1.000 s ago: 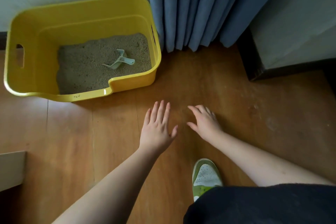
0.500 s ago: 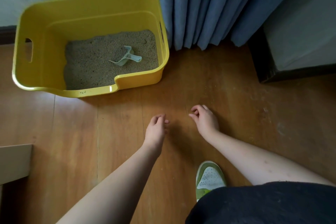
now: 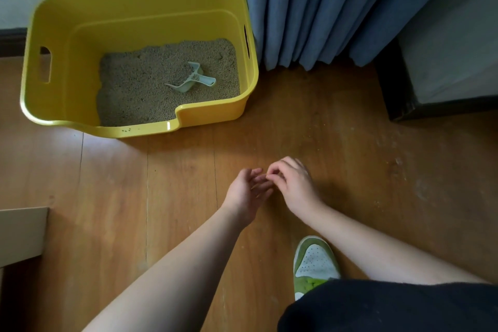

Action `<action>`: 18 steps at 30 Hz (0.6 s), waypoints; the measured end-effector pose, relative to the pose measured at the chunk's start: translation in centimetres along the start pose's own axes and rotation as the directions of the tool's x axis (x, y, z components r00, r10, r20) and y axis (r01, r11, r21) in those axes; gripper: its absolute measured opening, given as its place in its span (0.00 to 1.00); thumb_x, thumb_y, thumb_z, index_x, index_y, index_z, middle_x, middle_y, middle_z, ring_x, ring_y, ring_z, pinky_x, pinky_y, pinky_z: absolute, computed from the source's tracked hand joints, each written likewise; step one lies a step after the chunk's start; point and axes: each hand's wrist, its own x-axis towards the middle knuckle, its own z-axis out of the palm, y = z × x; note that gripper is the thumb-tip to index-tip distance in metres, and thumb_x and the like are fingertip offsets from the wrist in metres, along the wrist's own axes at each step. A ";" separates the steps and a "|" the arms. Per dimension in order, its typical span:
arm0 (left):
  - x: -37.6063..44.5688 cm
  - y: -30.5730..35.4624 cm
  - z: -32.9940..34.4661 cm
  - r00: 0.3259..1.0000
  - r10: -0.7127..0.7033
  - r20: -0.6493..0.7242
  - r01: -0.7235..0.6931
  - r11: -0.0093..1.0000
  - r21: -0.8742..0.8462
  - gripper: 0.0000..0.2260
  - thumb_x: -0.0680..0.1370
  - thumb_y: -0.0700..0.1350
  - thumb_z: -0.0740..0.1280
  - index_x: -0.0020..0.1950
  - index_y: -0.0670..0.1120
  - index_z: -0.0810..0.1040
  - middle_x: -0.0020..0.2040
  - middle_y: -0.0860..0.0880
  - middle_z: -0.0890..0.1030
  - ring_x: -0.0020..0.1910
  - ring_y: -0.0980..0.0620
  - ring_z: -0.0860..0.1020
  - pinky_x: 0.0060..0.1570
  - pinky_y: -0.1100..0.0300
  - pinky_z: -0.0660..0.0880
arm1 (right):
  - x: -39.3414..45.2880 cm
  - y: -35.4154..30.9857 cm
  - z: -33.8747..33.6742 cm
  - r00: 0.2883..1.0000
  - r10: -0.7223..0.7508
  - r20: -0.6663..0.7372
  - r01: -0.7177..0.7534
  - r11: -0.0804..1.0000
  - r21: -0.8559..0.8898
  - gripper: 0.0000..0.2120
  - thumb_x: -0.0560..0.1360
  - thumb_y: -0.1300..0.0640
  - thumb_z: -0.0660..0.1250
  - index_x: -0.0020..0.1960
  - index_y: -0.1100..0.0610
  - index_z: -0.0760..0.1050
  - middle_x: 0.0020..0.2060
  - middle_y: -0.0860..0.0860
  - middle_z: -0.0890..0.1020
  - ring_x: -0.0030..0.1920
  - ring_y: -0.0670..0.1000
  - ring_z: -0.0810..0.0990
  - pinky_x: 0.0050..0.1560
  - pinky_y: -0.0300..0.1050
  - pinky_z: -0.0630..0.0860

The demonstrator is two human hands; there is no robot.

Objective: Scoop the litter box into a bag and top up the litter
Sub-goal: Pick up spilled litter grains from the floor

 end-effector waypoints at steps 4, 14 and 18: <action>0.1 -0.2 1.1 0.999 -0.043 0.001 0.043 0.997 -0.071 0.19 0.84 0.50 0.54 0.57 0.37 0.77 0.48 0.39 0.81 0.46 0.46 0.80 0.46 0.55 0.80 | -1.1 -0.8 -0.4 0.999 -0.026 -0.041 0.027 0.999 0.024 0.06 0.77 0.56 0.65 0.50 0.54 0.81 0.48 0.47 0.79 0.51 0.48 0.72 0.52 0.43 0.70; 0.4 0.1 -0.7 0.998 -0.055 -0.030 0.053 0.996 -0.078 0.22 0.85 0.49 0.52 0.56 0.34 0.78 0.50 0.36 0.83 0.50 0.42 0.82 0.55 0.54 0.79 | 2.3 5.0 2.0 0.937 0.346 -0.039 -0.347 0.938 -0.018 0.11 0.79 0.57 0.63 0.60 0.54 0.76 0.58 0.52 0.76 0.57 0.53 0.76 0.52 0.42 0.75; 0.1 0.8 -0.7 0.998 -0.060 -0.007 0.059 0.993 -0.102 0.23 0.85 0.50 0.51 0.58 0.34 0.78 0.54 0.35 0.83 0.57 0.39 0.81 0.57 0.52 0.78 | 3.1 4.7 2.9 0.925 0.362 -0.118 -0.368 0.929 -0.035 0.08 0.77 0.57 0.66 0.55 0.55 0.78 0.55 0.52 0.77 0.54 0.53 0.77 0.48 0.41 0.73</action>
